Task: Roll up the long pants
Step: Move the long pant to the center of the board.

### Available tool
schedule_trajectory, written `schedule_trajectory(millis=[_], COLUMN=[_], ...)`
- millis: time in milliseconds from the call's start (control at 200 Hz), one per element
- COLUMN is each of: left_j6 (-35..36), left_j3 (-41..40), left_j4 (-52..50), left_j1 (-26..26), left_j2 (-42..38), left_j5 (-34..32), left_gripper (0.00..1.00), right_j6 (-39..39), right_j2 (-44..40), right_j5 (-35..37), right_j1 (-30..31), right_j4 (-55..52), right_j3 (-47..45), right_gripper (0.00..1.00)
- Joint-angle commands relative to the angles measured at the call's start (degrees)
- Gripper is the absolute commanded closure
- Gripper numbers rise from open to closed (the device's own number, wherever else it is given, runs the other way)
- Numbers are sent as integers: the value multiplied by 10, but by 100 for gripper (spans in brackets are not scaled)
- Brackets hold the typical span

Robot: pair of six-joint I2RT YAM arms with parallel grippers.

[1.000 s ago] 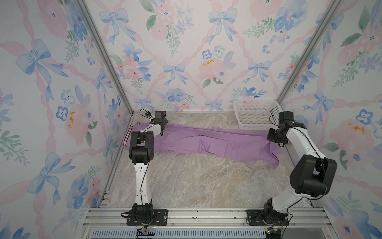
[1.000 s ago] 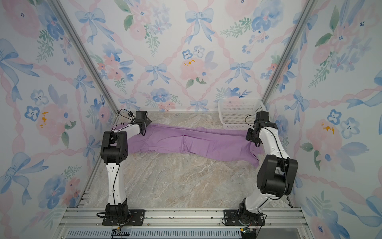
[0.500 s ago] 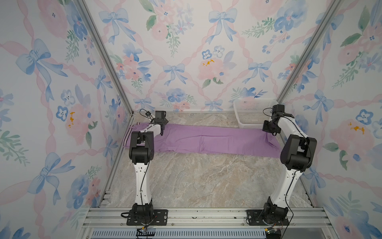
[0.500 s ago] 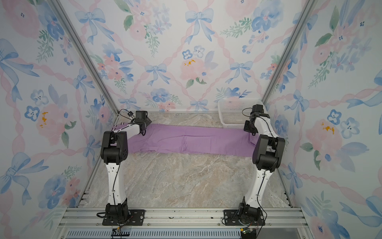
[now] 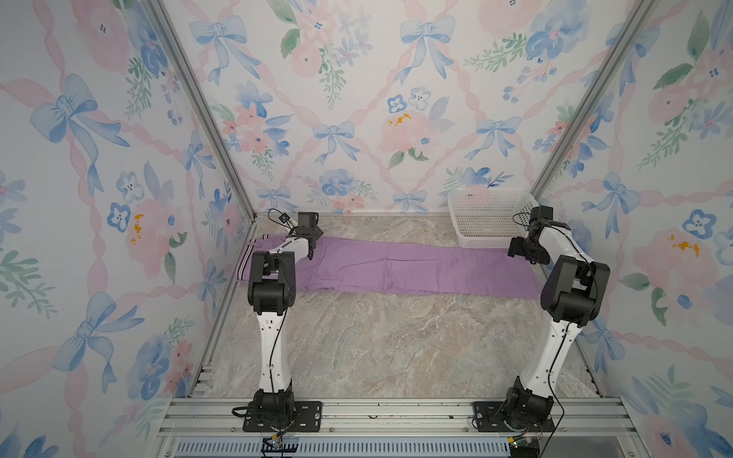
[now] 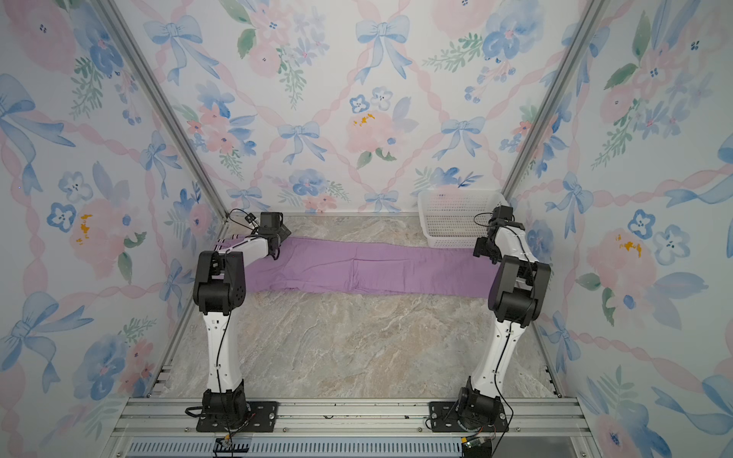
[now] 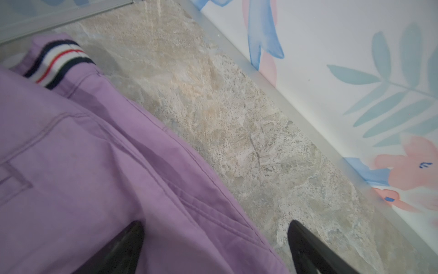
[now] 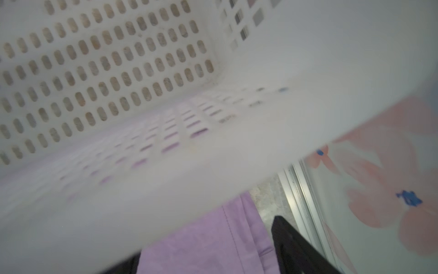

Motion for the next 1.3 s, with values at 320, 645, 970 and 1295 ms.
schedule_trajectory(millis=[320, 645, 970, 1295], left_j6=[8, 10, 7, -11], left_j3=[-2, -4, -13, -106], left_j4=[-10, -9, -9, -8], left_j1=[1, 6, 9, 25], left_j2=[21, 15, 5, -55], left_j5=[18, 14, 22, 38], left_gripper=[2, 2, 2, 2], right_j6=[22, 33, 31, 57], right_j2=[-54, 44, 63, 50], right_j5=[-75, -179, -255, -239], right_j1=[-44, -66, -69, -112], right_j4=[15, -10, -18, -25], right_j3=[-103, -51, -43, -57], right_gripper=[17, 20, 87, 100])
